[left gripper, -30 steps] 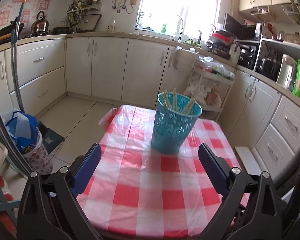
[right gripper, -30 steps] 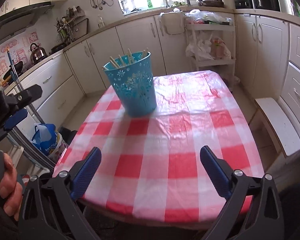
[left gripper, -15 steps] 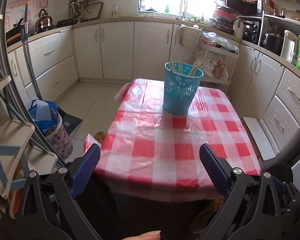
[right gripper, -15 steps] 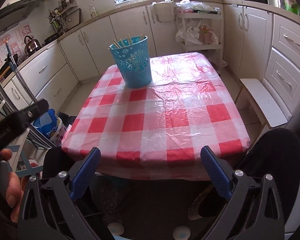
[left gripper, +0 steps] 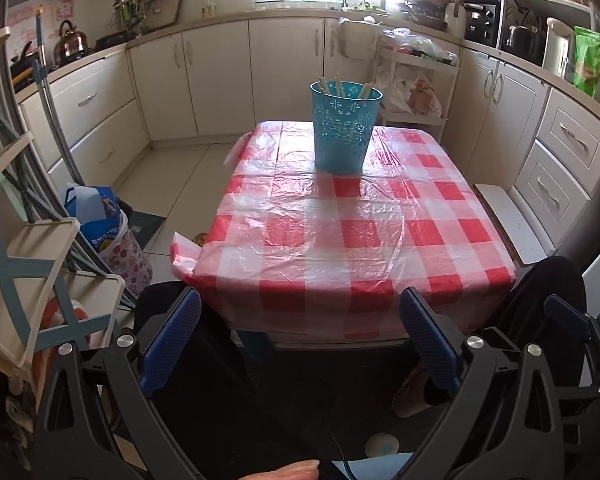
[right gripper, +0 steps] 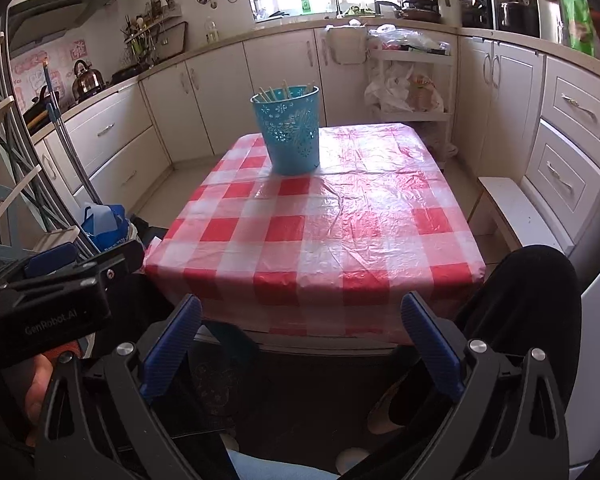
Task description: Organize utensils
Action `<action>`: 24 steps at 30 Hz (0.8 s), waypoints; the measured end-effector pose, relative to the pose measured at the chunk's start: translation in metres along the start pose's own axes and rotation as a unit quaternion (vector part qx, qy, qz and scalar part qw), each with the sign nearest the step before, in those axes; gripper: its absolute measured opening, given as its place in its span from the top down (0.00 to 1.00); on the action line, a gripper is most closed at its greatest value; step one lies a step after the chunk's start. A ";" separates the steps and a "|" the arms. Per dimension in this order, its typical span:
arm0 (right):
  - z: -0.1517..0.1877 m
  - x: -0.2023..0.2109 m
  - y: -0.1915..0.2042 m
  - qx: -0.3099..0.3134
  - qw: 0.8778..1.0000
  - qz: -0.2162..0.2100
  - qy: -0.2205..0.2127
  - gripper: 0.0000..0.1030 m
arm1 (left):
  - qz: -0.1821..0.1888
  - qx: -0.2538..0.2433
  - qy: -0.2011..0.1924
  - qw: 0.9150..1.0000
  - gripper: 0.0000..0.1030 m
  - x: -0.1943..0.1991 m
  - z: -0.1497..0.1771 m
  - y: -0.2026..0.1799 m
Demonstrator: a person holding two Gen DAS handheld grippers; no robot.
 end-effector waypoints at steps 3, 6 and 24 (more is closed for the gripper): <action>0.004 -0.005 0.000 -0.003 1.000 0.002 0.013 0.07 | -0.003 0.005 0.000 1.000 0.07 0.000 0.002 0.004; 0.004 -0.009 0.001 0.000 1.000 0.004 0.019 0.07 | -0.002 0.015 -0.002 1.000 0.07 0.000 0.002 0.007; 0.009 -0.008 -0.001 0.001 1.000 0.009 0.024 0.07 | -0.002 0.020 -0.003 1.000 0.07 0.001 0.003 0.009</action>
Point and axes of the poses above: each gripper's, at about its wrist camera, not at the fingertips, and x roughly against the way its jaws point, y to its left, z to its underside, the point moved 10 cm from there along -x, roughly the way its jaws point, and after that the axes turned 7 degrees about -y, right-handed, at the moved point
